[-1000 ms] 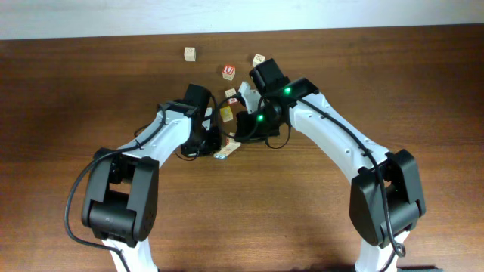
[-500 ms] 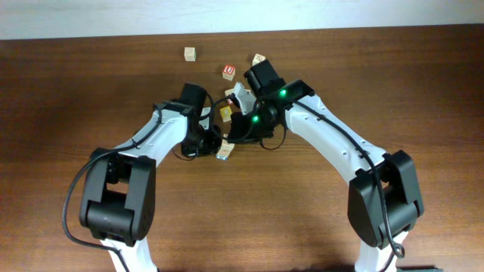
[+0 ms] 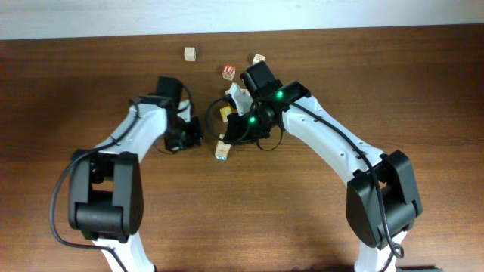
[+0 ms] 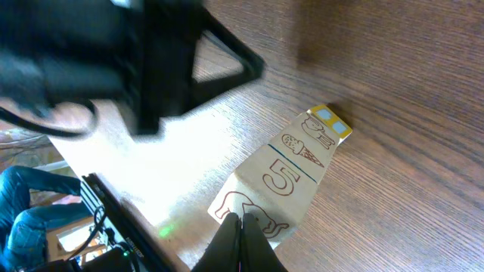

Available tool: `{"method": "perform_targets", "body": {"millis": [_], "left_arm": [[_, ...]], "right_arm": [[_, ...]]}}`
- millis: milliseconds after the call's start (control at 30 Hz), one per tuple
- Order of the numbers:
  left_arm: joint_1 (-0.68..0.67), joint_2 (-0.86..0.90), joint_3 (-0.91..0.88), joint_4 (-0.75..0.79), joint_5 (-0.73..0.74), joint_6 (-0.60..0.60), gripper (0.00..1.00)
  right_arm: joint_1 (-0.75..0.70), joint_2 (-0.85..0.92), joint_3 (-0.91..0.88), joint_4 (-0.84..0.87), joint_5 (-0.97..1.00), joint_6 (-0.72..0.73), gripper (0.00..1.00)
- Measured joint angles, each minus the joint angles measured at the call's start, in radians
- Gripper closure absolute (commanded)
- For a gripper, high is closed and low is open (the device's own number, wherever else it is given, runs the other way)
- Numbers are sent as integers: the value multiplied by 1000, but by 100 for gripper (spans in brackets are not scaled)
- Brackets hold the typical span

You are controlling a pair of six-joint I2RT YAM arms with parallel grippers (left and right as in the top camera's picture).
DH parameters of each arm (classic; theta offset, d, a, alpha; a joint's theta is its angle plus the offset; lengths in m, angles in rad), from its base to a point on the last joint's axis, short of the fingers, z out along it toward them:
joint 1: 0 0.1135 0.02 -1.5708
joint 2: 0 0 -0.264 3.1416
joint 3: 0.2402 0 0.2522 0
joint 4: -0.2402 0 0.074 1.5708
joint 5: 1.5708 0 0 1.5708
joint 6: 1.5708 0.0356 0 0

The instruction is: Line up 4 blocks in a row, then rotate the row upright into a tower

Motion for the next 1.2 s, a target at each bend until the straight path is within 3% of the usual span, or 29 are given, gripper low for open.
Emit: {"method": "perform_targets", "body": {"millis": [167, 1200], "left_arm": [[102, 0, 111, -27, -10, 22, 100], [99, 0, 112, -31, -18, 33, 100]], "right_arm": [[0, 1, 1, 6, 5, 0, 96], [35, 26, 64, -10, 67, -12, 96]]}}
